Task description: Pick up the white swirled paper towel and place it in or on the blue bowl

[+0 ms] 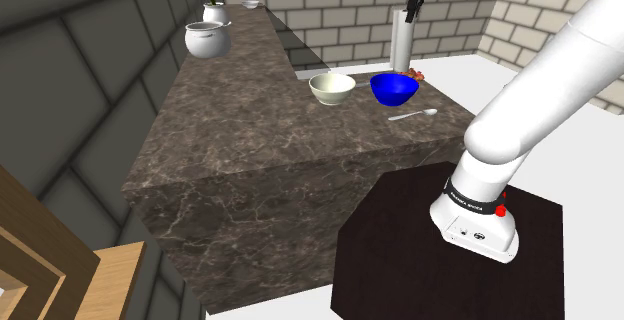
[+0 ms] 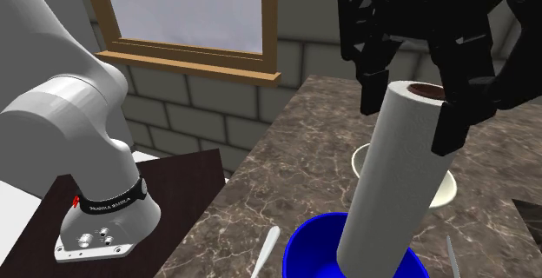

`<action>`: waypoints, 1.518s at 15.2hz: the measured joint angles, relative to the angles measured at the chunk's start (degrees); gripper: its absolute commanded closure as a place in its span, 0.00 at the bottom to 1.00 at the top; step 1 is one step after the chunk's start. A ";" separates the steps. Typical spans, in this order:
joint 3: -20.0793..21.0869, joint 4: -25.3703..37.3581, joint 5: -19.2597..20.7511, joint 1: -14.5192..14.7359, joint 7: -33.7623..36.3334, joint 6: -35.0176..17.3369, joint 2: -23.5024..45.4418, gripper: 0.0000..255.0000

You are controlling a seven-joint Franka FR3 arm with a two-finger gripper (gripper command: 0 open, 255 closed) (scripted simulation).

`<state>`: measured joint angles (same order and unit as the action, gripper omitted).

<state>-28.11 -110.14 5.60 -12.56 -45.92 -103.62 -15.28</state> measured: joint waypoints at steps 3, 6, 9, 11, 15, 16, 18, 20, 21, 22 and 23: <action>-0.07 -2.89 0.30 -0.16 0.12 -2.44 -0.49 1.00; -0.24 -5.02 0.37 -0.24 0.09 -4.59 -0.49 1.00; -0.42 -7.11 0.42 -0.32 0.08 -6.75 -0.40 1.00; -0.46 -7.34 0.42 -0.33 0.04 -7.02 -0.36 1.00; -0.47 -7.44 0.43 -0.34 0.04 -7.12 -0.39 0.00; -0.47 -7.44 0.43 -0.34 0.04 -7.12 -0.39 0.00; -0.47 -7.44 0.43 -0.34 0.04 -7.12 -0.39 0.00; -0.47 -7.44 0.43 -0.34 0.04 -7.12 -0.39 0.00; -0.47 -7.44 0.43 -0.34 0.04 -7.12 -0.39 0.00; -0.30 -6.83 0.55 -0.34 0.16 -6.22 -0.73 0.00; -0.24 -5.12 0.43 -0.27 0.07 -4.65 -0.61 0.00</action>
<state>-28.35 -115.27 6.03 -12.84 -45.84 -108.28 -15.89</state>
